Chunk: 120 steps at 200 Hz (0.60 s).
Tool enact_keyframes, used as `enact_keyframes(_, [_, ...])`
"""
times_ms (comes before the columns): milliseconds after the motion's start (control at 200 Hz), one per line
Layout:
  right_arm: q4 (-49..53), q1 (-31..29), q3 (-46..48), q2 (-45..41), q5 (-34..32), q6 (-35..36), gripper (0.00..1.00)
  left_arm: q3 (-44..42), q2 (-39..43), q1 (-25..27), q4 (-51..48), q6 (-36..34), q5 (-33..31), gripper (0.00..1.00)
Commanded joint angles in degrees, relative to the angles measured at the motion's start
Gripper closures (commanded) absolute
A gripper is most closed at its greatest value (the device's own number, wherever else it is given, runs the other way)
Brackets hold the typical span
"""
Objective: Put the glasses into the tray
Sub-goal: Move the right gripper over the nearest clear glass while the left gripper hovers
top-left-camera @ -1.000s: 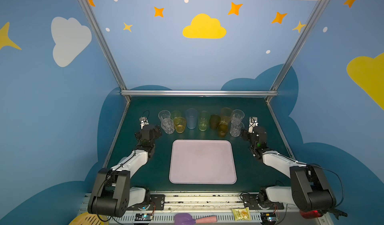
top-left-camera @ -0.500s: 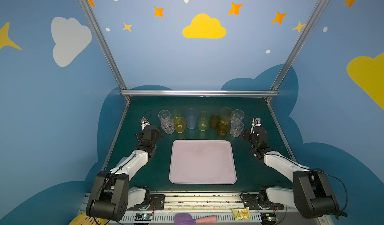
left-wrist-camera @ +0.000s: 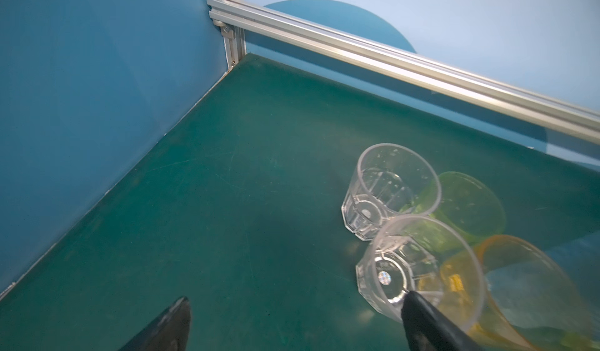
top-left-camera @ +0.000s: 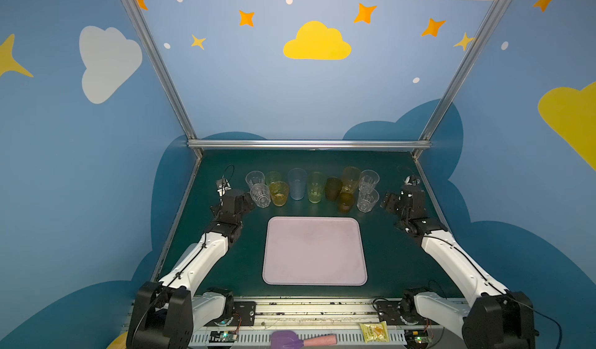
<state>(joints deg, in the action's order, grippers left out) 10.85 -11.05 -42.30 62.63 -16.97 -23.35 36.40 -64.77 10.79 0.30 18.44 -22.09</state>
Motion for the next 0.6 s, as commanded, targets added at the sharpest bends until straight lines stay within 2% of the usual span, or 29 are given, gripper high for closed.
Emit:
enact_keyframes(0, [9.9, 0.2, -1.5, -2.4, 8.5, -5.3, 0.13, 1.2, 3.2, 1.0, -5.9, 4.3, 1.3, 0.00])
enact_keyframes(105, [11.8, 0.3, -1.5, -4.8, 12.3, -6.6, 0.13, 2.8, 5.4, 2.0, -9.6, 5.9, 2.0, 0.00])
enact_keyframes(205, [12.6, 0.4, -1.5, -6.4, 15.2, -7.3, 0.13, 5.0, 7.1, 3.0, -12.1, 7.1, 7.1, 0.00])
enact_keyframes(265, [12.6, 0.4, -1.4, -7.1, 16.5, -7.2, 0.13, 7.2, 8.0, 4.2, -15.3, 11.4, 6.3, 0.00])
enact_keyframes(340, [13.2, 0.4, -1.2, -7.7, 16.3, -7.5, 0.13, 11.0, 8.8, 4.8, -20.7, 18.2, 7.9, 0.00])
enact_keyframes(441, [12.7, 0.4, -0.6, -7.7, 15.5, -6.9, 0.13, 14.7, 9.9, 5.3, -24.4, 21.1, 14.8, 0.00])
enact_keyframes(596, [14.7, 0.4, -2.3, -5.5, 14.1, -4.9, 0.13, 15.8, 14.4, 5.4, -24.7, 26.1, 20.4, 0.00])
